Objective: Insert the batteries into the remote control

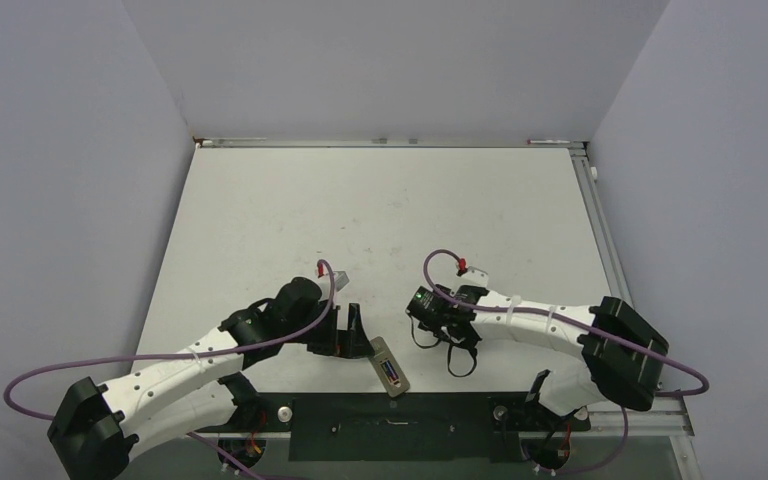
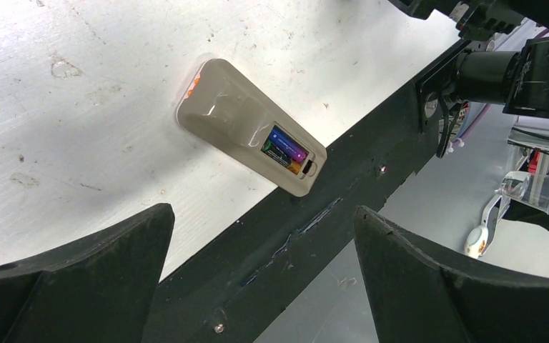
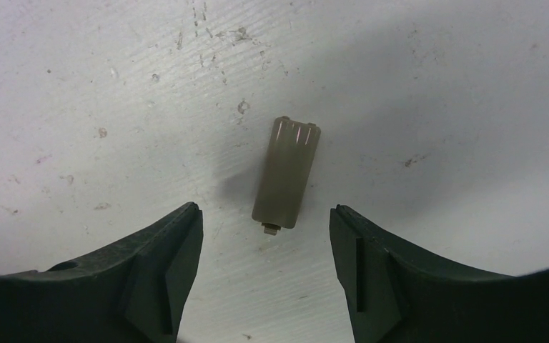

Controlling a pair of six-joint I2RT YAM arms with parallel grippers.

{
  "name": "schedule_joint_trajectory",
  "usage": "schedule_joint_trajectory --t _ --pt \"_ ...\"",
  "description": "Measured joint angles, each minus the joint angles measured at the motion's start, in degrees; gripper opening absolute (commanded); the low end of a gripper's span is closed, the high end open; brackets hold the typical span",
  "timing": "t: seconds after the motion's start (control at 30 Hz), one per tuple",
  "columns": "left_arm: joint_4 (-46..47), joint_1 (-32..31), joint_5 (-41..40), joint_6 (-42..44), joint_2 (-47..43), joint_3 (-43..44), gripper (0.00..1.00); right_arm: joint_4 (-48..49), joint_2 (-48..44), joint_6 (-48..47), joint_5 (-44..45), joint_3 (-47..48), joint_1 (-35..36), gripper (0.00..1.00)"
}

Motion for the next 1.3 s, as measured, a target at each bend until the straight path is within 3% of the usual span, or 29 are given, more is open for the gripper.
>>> schedule_joint_trajectory --t 0.07,1.3 --pt "-0.09 0.13 0.02 0.26 0.0 0.0 0.98 -0.15 0.85 0.94 -0.24 0.0 -0.02 0.63" --pt "-0.13 0.9 0.09 0.9 -0.59 0.0 0.96 -0.85 6.19 5.09 -1.07 0.11 -0.39 0.45"
